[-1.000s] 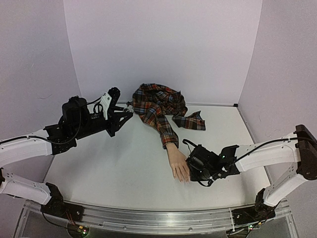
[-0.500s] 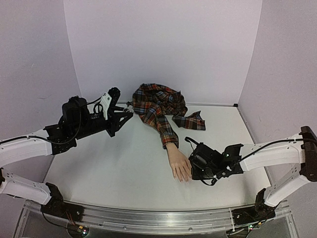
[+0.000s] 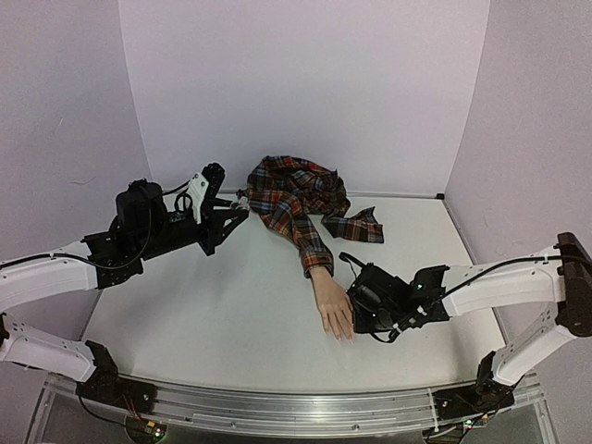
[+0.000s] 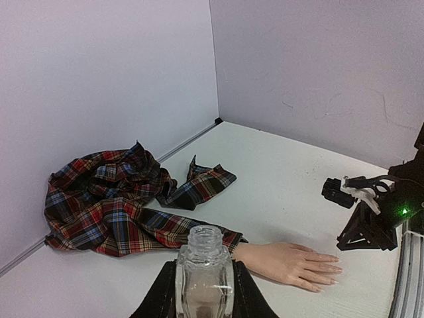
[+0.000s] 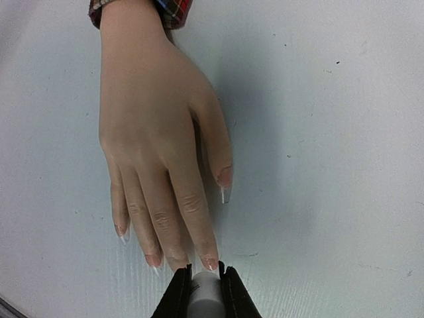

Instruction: Paint the nails

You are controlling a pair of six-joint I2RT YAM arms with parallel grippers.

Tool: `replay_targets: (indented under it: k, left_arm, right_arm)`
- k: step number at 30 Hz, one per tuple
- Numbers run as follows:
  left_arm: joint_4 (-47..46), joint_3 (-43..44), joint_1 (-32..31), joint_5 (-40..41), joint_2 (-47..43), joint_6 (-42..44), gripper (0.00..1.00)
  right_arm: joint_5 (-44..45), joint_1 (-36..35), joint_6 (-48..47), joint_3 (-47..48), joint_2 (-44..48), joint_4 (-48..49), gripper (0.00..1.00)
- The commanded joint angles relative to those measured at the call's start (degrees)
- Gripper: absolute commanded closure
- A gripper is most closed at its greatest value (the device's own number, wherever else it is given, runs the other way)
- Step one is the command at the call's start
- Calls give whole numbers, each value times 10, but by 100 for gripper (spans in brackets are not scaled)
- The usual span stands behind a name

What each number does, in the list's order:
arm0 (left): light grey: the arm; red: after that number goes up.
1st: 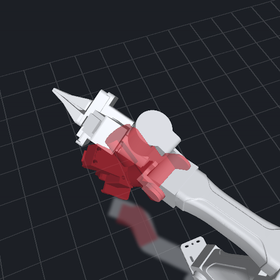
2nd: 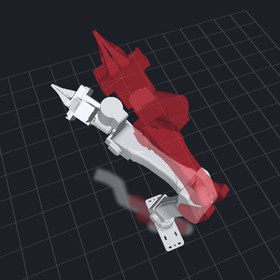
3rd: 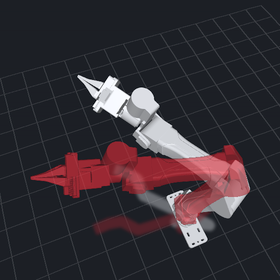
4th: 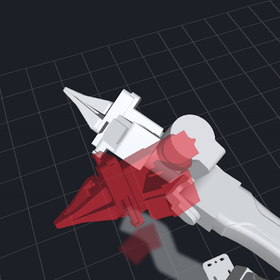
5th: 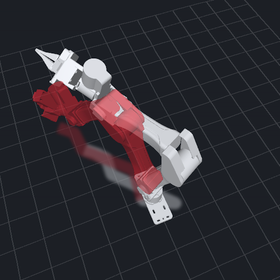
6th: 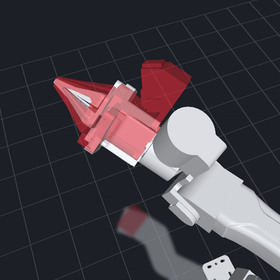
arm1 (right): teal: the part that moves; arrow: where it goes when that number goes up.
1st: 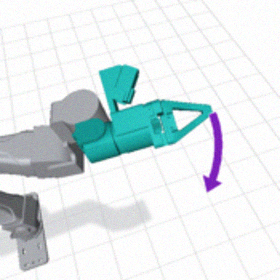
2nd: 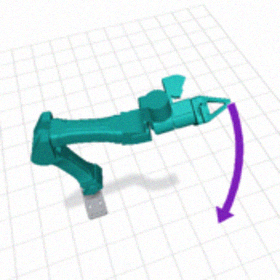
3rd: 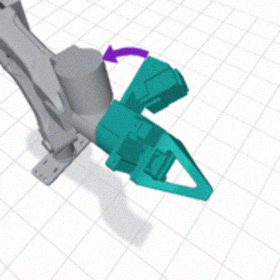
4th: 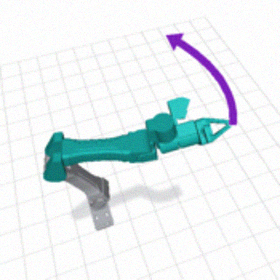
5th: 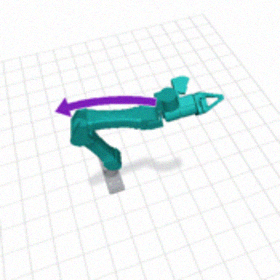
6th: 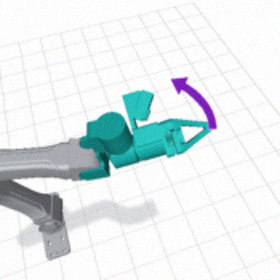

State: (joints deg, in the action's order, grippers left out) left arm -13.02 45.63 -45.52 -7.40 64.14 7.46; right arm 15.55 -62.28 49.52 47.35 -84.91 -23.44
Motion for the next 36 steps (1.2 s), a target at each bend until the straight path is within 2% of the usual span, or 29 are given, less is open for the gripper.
replay_targets:
  k: [1, 25, 36]
  left_arm:
    - [-24, 6, 3, -4, -10, -3, 100]
    - [-24, 5, 3, -4, -9, -5, 100]
    - [-24, 6, 3, -6, -7, -6, 100]
  right_arm:
    - [10, 3, -1, 15, -11, 3, 100]
    - [7, 3, 5, 12, -36, 5, 100]
    - [3, 2, 13, -11, -15, 5, 100]
